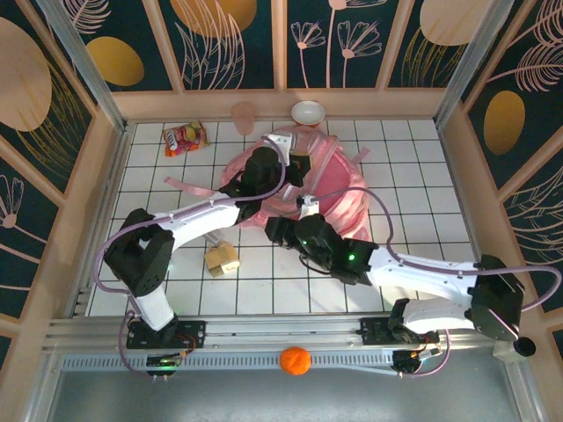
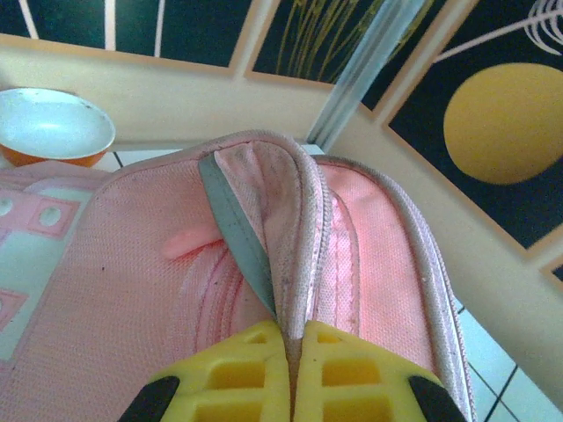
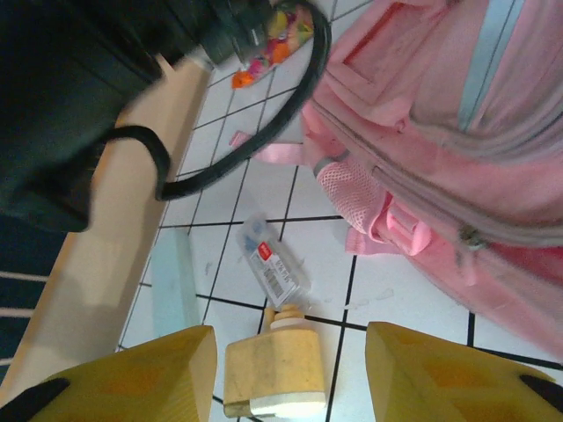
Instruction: Pack books, pencil case, and school supplies into a backpack
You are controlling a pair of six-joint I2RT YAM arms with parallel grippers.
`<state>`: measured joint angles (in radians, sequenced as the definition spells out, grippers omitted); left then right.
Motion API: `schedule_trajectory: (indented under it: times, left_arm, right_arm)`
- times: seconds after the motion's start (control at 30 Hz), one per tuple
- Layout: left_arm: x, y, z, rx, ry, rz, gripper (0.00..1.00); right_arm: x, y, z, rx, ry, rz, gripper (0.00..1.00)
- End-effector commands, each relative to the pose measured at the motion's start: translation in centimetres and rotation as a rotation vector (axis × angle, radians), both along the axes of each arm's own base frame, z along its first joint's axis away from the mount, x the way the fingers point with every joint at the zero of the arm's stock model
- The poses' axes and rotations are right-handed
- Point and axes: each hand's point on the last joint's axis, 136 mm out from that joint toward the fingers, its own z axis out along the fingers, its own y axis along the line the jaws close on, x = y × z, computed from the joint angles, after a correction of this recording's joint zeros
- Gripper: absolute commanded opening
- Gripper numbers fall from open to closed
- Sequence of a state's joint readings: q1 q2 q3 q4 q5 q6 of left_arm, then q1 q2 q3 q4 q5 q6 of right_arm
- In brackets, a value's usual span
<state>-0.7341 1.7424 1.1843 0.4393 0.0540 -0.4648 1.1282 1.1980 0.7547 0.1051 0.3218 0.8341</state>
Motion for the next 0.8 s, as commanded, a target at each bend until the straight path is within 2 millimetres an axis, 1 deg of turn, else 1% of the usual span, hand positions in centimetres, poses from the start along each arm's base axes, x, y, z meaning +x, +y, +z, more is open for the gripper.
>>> schedule_trajectory:
  times: [0.0, 0.1, 0.2, 0.3, 0.43, 0.5, 0.57, 0.67, 0.77]
  left_arm:
    - [-1.2, 0.2, 7.8, -0.109, -0.238, -0.079, 0.00]
    - [-1.7, -0.2, 7.1, -0.115, -0.203, -0.116, 0.00]
    - [-2.2, -0.4, 6.8, -0.133, -0.175, -0.157, 0.00]
    - [-2.8, -0.7, 6.2, -0.123, -0.157, -0.190, 0.00]
    - [-3.2, -0.6, 5.3, -0.099, -0.133, -0.206, 0.00]
    - [-3.5, -0.5, 5.0, -0.101, -0.122, -0.211, 0.00]
    - [-3.7, -0.4, 4.7, -0.107, -0.106, -0.213, 0.00]
    - [-4.1, -0.4, 4.7, -0.121, -0.094, -0.228, 0.00]
    - [-4.1, -0.4, 4.9, -0.141, -0.084, -0.227, 0.00]
  right_arm:
    - [-0.3, -1.3, -0.3, -0.070, -0.038, 0.054, 0.49]
    - [0.2, -2.5, -0.1, -0.060, -0.033, 0.049, 0.51]
    - [1.2, -3.9, 0.5, -0.017, -0.032, 0.038, 0.52]
    - [2.0, -4.9, 1.6, 0.066, -0.055, 0.033, 0.53]
    - [3.1, -6.8, 3.6, 0.186, -0.090, 0.002, 0.54]
    - [3.5, -7.6, 4.0, 0.198, -0.090, -0.026, 0.54]
    - [3.4, -8.4, 3.5, 0.188, -0.057, -0.054, 0.54]
    - [3.3, -9.6, 2.2, 0.189, 0.002, -0.120, 0.55]
    - [3.1, -9.4, 1.6, 0.233, 0.025, -0.115, 0.56]
